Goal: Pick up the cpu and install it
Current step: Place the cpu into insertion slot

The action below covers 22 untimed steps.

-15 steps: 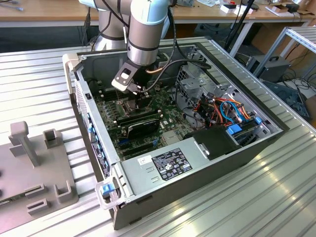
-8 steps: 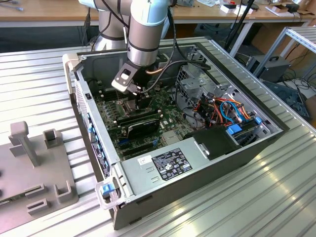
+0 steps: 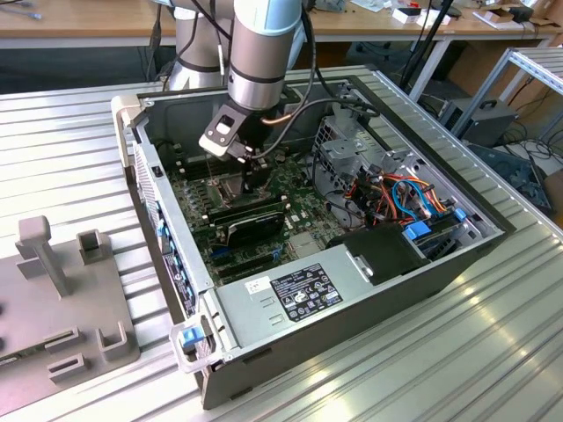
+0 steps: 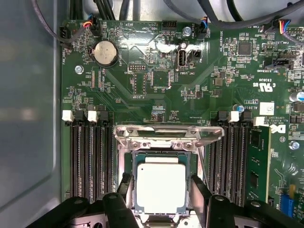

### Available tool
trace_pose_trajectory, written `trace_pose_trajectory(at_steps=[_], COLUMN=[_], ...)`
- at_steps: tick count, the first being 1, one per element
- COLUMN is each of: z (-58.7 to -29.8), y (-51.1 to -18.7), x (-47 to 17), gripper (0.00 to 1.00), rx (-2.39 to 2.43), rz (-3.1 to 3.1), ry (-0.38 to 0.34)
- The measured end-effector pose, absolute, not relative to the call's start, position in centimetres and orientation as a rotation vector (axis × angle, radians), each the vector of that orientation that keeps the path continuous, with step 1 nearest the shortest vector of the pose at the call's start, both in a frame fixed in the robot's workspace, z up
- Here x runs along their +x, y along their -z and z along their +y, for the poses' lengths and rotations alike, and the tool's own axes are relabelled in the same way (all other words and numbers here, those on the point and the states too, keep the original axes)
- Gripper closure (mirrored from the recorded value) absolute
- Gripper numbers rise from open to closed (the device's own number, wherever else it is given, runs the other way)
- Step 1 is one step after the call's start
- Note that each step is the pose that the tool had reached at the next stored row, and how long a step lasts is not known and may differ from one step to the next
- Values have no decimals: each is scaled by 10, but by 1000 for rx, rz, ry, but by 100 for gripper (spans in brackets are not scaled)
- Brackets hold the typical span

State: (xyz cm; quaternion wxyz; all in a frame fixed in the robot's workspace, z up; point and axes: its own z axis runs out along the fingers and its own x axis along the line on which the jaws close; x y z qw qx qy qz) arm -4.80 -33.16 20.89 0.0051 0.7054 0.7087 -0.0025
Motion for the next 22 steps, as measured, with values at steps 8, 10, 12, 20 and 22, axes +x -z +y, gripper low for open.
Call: trace_pose_trajectory(at_steps=[8,10,12,20,22], z=[-332,-332,-332,-332,-332], y=[-226,-229,-232,-242,-244], x=[-48,-48,-48,-48,-48], gripper=[39,39,39,39,39], rx=[2208,2208,2208,2208,2207], rz=[2219,2219,2219,2218,2218], ry=[9,9,8,7,7])
